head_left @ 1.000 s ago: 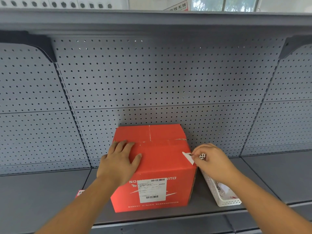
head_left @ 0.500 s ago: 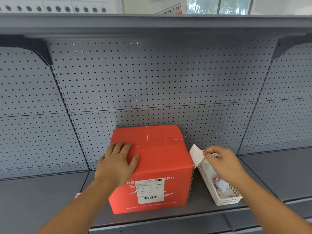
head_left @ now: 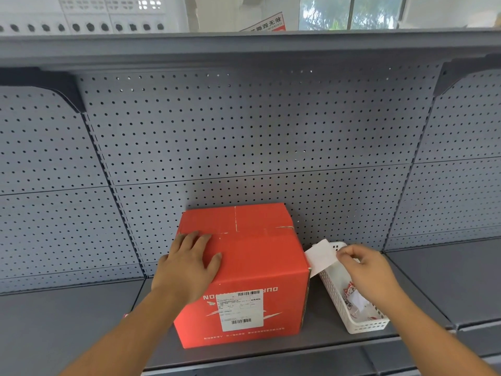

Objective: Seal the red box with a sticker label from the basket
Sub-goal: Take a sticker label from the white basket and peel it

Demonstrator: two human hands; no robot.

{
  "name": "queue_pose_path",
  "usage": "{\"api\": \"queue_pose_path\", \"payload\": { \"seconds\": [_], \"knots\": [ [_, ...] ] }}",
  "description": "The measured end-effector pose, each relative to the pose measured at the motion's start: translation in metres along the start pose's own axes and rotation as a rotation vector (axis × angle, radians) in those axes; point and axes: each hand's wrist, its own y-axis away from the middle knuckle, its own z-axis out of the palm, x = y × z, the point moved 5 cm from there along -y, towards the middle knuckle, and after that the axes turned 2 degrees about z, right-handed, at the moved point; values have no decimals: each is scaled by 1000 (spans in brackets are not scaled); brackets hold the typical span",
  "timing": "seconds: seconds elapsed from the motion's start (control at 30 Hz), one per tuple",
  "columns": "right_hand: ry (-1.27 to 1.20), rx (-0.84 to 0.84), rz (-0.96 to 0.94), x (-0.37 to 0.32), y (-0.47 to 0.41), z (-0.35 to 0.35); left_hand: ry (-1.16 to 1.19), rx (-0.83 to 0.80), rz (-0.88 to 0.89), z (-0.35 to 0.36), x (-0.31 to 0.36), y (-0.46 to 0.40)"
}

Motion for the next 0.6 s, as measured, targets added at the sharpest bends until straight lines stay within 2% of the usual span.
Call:
{"api": "queue_pose_path", "payload": {
  "seconds": [0.3,0.47,0.6],
  "knots": [
    [-13,56,103,16,-5,-11,-1,0,-10,-2,2,2],
    [-49,51,53,-5,-9,-18,-31,-19,-12,-1,5,0],
    [-75,56,-33,-30,-15,-13,-31,54,71,-11,22,-2]
  ]
}}
